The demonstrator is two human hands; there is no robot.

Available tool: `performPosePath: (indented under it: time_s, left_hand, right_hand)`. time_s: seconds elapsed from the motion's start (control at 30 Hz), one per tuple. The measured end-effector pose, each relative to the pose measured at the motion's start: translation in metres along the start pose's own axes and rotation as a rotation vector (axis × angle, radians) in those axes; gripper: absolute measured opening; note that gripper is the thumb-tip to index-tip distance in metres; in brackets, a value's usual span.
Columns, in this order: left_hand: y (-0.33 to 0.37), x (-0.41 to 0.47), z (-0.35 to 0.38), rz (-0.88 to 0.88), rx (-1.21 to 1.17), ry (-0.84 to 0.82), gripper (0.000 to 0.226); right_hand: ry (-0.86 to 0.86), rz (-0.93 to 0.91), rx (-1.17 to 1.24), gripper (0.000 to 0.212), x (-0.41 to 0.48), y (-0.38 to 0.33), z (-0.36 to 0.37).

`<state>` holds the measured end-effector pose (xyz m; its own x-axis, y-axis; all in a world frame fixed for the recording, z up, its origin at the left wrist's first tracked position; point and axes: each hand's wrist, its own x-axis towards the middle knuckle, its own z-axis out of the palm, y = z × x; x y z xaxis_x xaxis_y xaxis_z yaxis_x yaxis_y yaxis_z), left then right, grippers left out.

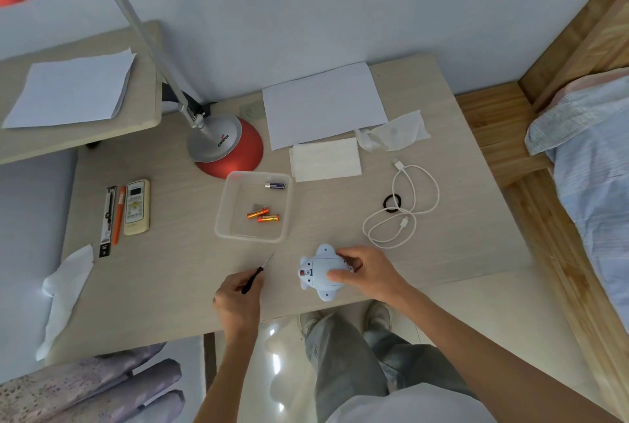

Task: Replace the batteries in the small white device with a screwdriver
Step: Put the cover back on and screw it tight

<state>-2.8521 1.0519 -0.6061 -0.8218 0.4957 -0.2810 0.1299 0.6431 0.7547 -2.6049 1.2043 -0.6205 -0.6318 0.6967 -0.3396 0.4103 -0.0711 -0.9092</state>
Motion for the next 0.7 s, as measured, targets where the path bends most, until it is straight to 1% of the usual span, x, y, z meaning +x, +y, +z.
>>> performPosePath:
  time_s: [0.13, 0.23, 0.33, 0.43, 0.53, 0.63, 0.7]
  left_hand:
    - [-0.003, -0.003, 0.012, -0.021, 0.041, 0.061, 0.013]
    - [-0.005, -0.001, 0.014, -0.036, 0.041, 0.056, 0.014]
    - [-0.006, 0.001, 0.01, -0.062, 0.037, 0.037, 0.023]
    - [0.0, -0.003, 0.0, -0.084, 0.026, 0.084, 0.033]
    - [0.017, -0.017, -0.013, -0.015, 0.019, 0.132, 0.027]
    - [0.043, -0.035, -0.024, 0.076, -0.02, 0.123, 0.018]
    - [0.061, -0.042, -0.028, 0.123, -0.04, 0.104, 0.015]
  right_hand:
    - [0.003, 0.014, -0.014, 0.031, -0.001, -0.003, 0.0]
    - [-0.002, 0.029, -0.019, 0.029, -0.002, -0.004, 0.0]
    - [0.004, 0.017, -0.02, 0.023, -0.003, -0.005, 0.0]
    - [0.013, -0.024, -0.044, 0.022, -0.003, -0.003, 0.002]
    - [0.02, -0.044, -0.077, 0.029, -0.004, -0.003, 0.004]
    - [0.044, -0.062, -0.183, 0.034, -0.009, -0.005, 0.007]
    - [0.073, -0.06, -0.248, 0.043, -0.015, -0.007, 0.007]
